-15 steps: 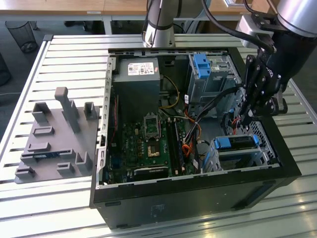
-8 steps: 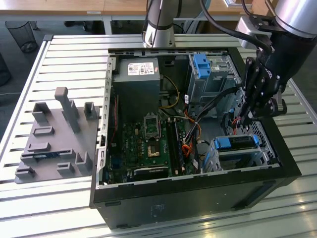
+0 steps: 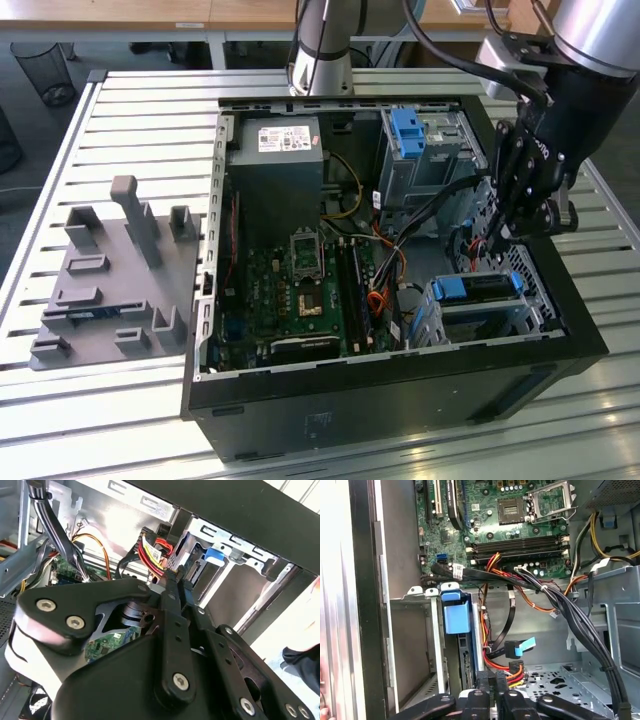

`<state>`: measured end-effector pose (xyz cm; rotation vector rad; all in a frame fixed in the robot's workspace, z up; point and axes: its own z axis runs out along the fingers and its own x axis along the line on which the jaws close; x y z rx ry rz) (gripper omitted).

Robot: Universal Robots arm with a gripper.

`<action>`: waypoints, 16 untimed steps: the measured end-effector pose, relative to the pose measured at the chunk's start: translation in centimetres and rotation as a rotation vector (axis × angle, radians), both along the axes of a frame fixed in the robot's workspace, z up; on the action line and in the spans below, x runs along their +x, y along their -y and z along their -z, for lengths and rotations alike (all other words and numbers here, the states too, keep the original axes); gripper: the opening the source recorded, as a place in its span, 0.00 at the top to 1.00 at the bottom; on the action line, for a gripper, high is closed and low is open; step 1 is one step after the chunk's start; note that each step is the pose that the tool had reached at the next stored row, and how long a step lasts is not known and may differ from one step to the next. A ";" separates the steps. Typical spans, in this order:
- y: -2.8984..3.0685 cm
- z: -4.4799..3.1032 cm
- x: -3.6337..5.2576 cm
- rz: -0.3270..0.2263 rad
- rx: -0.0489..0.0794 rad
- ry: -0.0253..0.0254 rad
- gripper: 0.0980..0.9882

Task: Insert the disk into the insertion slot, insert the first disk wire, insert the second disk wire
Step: 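Insert the first disk wire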

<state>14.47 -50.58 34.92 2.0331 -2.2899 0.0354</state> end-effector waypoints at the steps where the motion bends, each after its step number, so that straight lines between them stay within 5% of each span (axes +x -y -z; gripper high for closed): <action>1: 0.00 0.01 0.01 -0.007 0.000 0.0000 0.93; 7: 0.01 0.07 0.02 -0.098 0.000 0.0001 0.93; 16: 0.53 0.29 -0.28 -0.116 0.002 0.0079 0.93</action>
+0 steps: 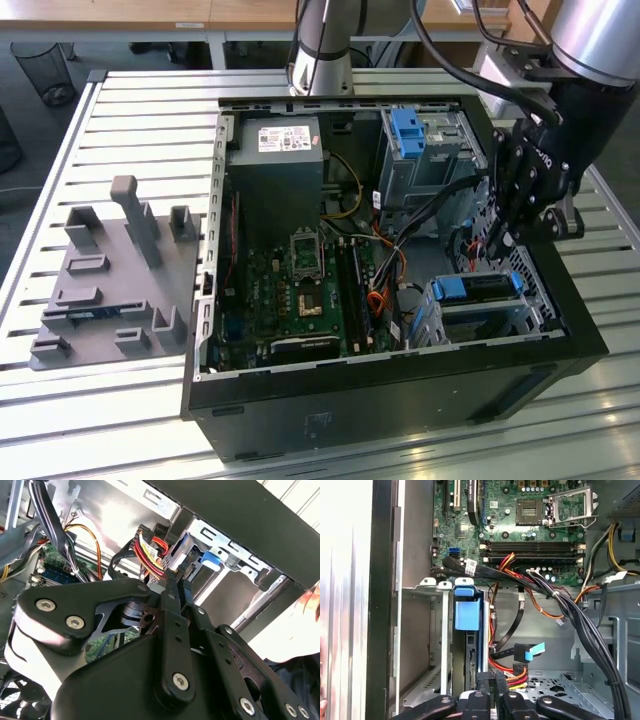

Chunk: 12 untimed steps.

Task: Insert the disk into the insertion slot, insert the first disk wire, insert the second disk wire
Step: 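Insert the first disk wire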

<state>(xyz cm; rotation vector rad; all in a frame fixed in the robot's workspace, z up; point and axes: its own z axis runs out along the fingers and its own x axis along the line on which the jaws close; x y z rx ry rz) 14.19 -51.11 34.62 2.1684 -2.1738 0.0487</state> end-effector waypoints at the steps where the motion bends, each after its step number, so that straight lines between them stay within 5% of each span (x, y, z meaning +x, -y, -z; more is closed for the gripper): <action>1: 0.06 0.03 -0.05 -0.001 0.000 0.0012 0.93; 7: 0.23 0.33 -0.37 -0.007 0.002 0.0108 0.93; 12: 1.06 0.63 -0.49 -0.012 0.005 0.0172 0.93</action>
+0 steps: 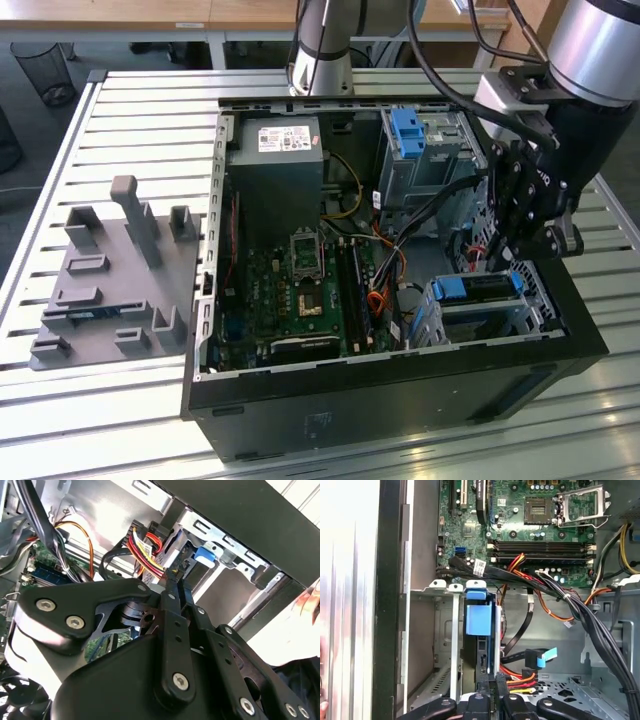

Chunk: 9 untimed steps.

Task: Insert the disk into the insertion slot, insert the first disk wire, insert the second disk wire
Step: 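Insert the first disk wire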

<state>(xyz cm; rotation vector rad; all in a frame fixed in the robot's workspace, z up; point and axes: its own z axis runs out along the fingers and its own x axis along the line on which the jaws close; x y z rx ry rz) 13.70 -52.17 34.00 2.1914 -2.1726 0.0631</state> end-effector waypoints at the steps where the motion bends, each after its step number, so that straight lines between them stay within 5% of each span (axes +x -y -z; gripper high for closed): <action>1: 0.02 0.08 -0.03 0.000 0.000 0.0004 0.93; 9: 0.19 0.38 -0.03 0.000 0.000 0.0004 0.93</action>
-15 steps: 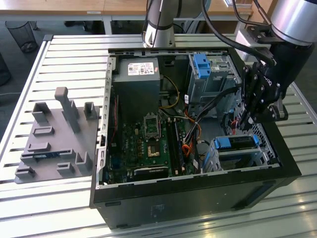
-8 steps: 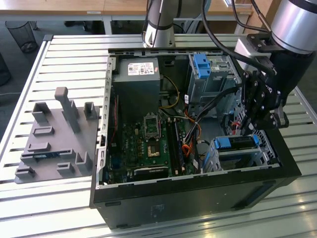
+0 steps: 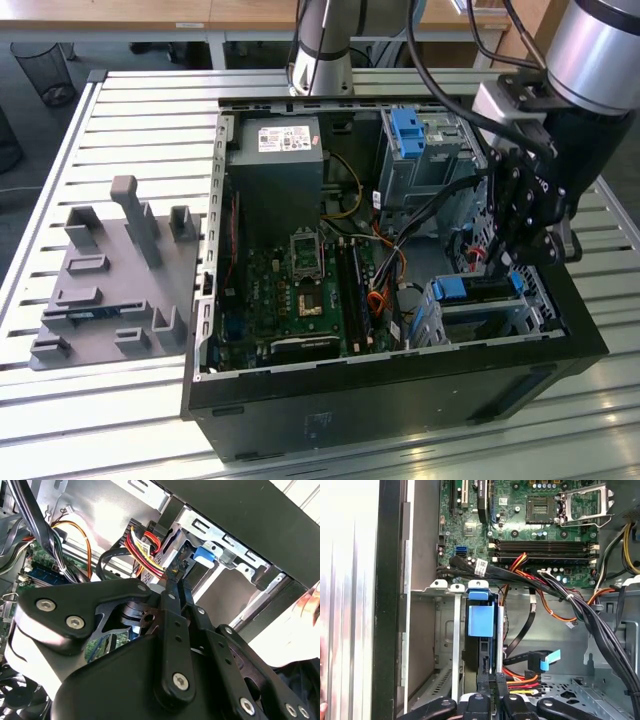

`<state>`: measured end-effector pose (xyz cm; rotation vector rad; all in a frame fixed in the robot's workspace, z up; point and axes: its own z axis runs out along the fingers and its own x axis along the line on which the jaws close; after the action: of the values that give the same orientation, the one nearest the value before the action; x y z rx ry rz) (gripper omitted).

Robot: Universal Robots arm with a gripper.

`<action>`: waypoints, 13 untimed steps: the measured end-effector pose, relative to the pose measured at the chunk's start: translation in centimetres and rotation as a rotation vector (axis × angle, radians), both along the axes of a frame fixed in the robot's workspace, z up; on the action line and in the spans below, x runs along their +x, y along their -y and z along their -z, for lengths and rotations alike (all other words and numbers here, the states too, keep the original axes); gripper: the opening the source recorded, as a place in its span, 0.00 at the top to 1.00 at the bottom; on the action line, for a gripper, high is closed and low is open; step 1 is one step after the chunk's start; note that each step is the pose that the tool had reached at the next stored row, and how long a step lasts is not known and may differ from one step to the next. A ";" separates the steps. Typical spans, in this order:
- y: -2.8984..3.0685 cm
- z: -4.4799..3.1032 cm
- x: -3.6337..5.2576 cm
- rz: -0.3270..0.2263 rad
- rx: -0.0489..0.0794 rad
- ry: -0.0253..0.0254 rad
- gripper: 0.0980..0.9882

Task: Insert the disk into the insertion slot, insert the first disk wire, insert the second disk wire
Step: 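Insert the first disk wire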

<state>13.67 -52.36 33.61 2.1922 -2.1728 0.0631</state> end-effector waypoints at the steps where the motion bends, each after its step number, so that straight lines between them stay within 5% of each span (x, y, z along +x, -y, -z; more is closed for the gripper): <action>1: 0.03 0.01 0.00 0.000 0.000 0.0000 0.93; 13: 0.31 0.18 0.06 0.000 0.000 0.0000 0.93</action>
<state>13.73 -52.67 33.43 2.1921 -2.1728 0.0632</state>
